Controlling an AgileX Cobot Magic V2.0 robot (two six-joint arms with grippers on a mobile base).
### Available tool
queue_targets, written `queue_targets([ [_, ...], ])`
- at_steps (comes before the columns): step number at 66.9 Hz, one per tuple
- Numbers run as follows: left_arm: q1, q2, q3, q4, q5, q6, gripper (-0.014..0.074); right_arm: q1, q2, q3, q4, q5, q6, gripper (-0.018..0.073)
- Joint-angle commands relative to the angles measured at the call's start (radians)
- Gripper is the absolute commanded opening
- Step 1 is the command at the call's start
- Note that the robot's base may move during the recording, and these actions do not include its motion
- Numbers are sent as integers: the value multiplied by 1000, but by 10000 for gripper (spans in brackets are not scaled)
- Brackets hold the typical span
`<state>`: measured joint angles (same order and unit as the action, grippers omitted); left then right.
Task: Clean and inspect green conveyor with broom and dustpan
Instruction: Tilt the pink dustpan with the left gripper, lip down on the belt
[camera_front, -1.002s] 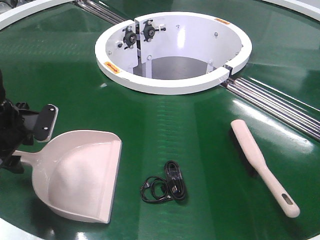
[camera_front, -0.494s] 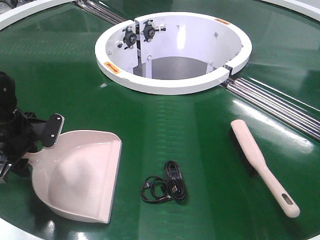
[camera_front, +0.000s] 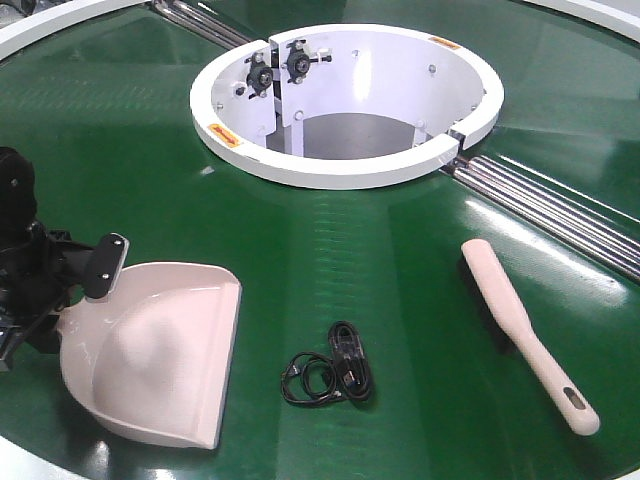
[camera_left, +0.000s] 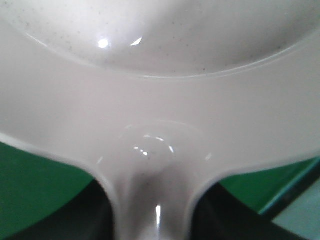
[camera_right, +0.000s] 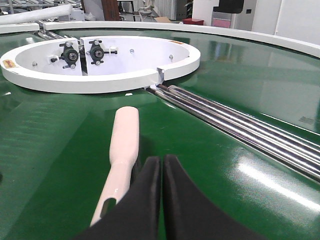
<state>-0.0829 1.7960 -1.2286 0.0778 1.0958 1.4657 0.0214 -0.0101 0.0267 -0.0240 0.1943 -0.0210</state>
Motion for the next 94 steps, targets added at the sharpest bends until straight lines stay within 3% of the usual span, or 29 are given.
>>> queue_targets([
  [1, -4, -70, -28, -4, 18, -22, -8, -4, -18, 22, -7, -74, -3, -9],
  [16, -7, -110, -28, -22, 14, -57, -8, -4, -18, 22, -7, -74, -3, -9],
  [33, -89, -117, -28, -14, -27, -87, -8, -4, -18, 22, -7, -74, -3, -9],
  [41, -136, -111, -28, 61, -66, -160, -8, -4, -18, 22, -7, -74, -3, -9],
  [51, -171, -88, -28, 175, -32, -224, -8, -4, -18, 22, -7, -74, -3, -9],
  [68, -183, -77, -28, 95, -26, -210, -8, -4, -18, 22, -7, -74, -3, -9],
  [94, -183, -77, -28, 94, 20, -209, -8, -4, -18, 22, -7, -74, -3, -9],
])
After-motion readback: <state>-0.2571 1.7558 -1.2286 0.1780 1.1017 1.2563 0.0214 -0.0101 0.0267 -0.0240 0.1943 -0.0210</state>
